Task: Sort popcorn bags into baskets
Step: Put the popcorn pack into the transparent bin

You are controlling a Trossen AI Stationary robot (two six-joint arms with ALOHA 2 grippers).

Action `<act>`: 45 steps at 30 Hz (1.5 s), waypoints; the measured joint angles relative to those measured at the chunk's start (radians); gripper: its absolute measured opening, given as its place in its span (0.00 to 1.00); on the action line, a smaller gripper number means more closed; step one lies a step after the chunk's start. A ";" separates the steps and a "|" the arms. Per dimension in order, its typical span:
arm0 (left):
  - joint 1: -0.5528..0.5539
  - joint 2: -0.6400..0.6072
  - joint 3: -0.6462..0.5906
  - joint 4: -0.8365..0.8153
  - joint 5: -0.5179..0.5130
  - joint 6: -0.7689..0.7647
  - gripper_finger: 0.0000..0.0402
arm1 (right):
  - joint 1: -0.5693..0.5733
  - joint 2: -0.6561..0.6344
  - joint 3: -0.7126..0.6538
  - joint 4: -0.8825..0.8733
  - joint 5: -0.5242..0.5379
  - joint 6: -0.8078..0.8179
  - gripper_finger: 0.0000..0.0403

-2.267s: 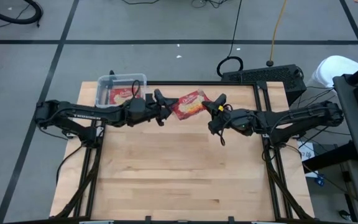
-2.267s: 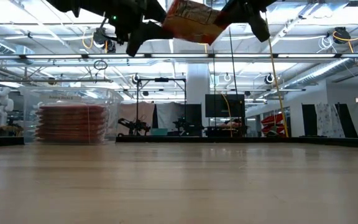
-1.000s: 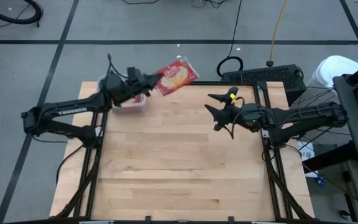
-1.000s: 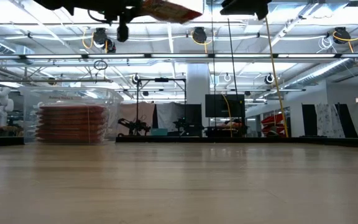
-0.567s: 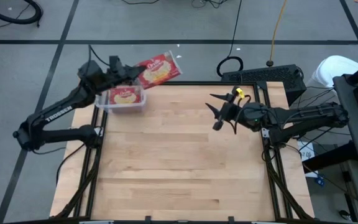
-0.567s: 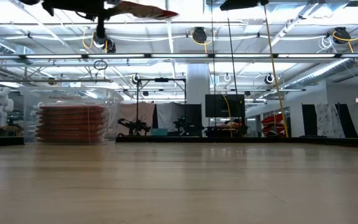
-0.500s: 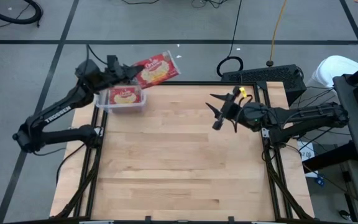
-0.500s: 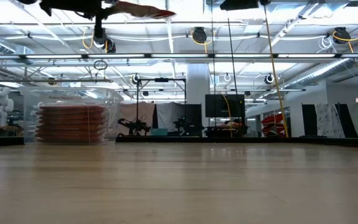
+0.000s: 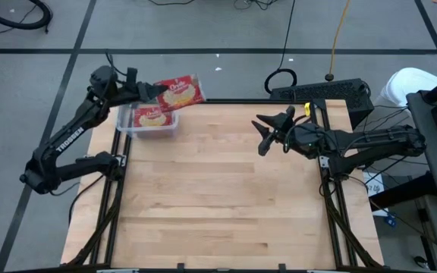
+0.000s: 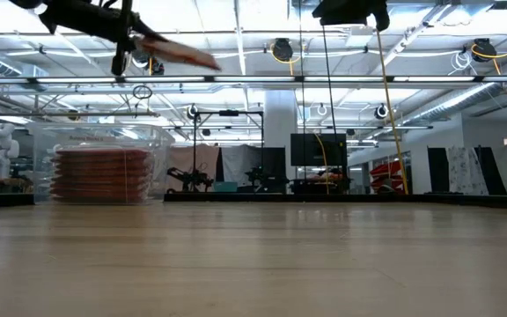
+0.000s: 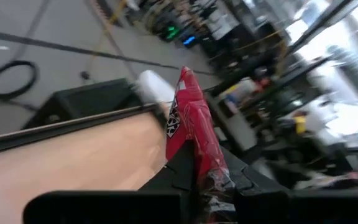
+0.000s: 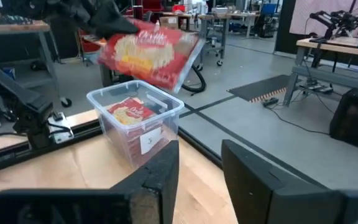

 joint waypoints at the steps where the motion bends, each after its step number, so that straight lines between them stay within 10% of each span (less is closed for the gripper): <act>1: 0.012 -0.002 0.000 -0.027 0.000 0.027 0.07 | 0.000 0.000 0.000 0.000 0.000 0.003 0.28; 17: 0.203 -0.005 0.007 -0.374 0.001 0.343 0.08 | 0.028 0.000 0.000 -0.091 -0.003 0.212 0.25; 29: 0.303 -0.004 0.265 -0.905 -0.063 0.726 0.08 | 0.060 0.000 0.000 -0.120 -0.004 0.234 0.25; 45: 0.316 0.047 0.098 -0.867 -0.076 0.731 0.09 | 0.068 0.002 0.000 -0.160 -0.009 0.280 0.25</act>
